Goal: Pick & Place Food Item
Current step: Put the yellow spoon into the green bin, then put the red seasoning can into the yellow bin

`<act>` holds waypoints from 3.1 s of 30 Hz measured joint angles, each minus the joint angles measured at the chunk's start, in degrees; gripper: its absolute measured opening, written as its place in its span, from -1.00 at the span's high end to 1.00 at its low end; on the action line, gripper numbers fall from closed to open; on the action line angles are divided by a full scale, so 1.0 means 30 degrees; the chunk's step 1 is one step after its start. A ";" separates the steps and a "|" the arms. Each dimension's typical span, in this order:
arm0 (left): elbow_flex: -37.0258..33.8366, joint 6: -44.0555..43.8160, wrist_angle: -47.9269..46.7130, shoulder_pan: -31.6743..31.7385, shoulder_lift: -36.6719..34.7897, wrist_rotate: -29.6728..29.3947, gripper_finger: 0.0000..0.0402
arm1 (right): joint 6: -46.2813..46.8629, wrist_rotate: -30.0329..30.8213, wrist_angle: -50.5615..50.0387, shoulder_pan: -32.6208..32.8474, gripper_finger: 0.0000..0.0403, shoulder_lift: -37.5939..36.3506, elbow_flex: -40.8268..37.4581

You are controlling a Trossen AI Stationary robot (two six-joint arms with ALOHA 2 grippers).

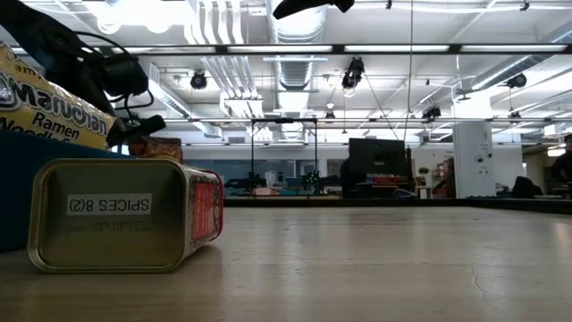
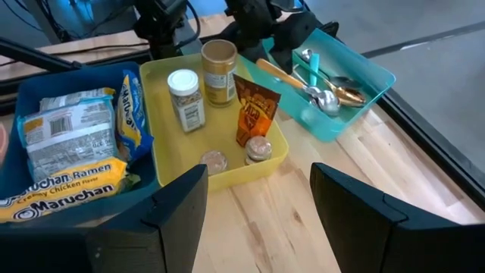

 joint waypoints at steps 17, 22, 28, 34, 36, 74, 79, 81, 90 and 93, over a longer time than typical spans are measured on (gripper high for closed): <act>0.0616 0.2676 0.0222 -0.0015 0.0071 0.0221 -0.38 | -0.0386 0.0044 0.0014 0.0000 -0.16 0.0000 0.0000; 0.0678 0.5060 -0.0155 -0.0022 0.0071 -0.0085 -0.38 | -0.0423 0.0052 0.0029 -0.0004 -0.16 0.0000 0.0003; 0.0990 0.5478 -0.0608 -0.0015 0.0056 -0.0103 -0.38 | -0.0423 0.0044 0.0029 0.0000 -0.16 0.0000 0.0000; 0.2702 0.7656 -0.0702 -0.0022 0.0034 0.1543 -0.38 | 0.0432 -0.0125 -0.0140 -0.0004 -0.16 0.0000 0.0006; 0.3442 0.8293 -0.0967 -0.0022 0.0034 0.3069 -0.38 | 0.0759 -0.1374 -0.0506 -0.0014 -0.16 0.0000 0.0007; 0.8138 1.1899 -0.6263 -0.7029 0.0391 0.7133 -0.38 | -0.6398 -1.3175 0.6220 0.2022 -0.16 0.6599 -0.0882; 0.8138 1.1243 -0.6276 -0.7505 0.0376 0.7197 -0.38 | -0.5526 -1.3295 0.7722 0.1967 -0.16 0.7801 -0.0889; 0.8138 1.0869 -0.6259 -0.7953 0.0376 0.7201 -0.38 | -0.5088 -1.3296 0.8250 0.1989 -0.16 0.8117 -0.0873; 0.8206 1.0387 -0.6138 -1.0081 0.0375 0.7211 -0.38 | -0.2810 -1.1924 0.6743 0.1988 -0.16 0.9438 -0.0677; 0.8211 1.0350 -0.6141 -1.0596 0.0369 0.7209 -0.38 | -0.2524 -1.0995 0.5306 0.1899 -0.16 0.9417 -0.0692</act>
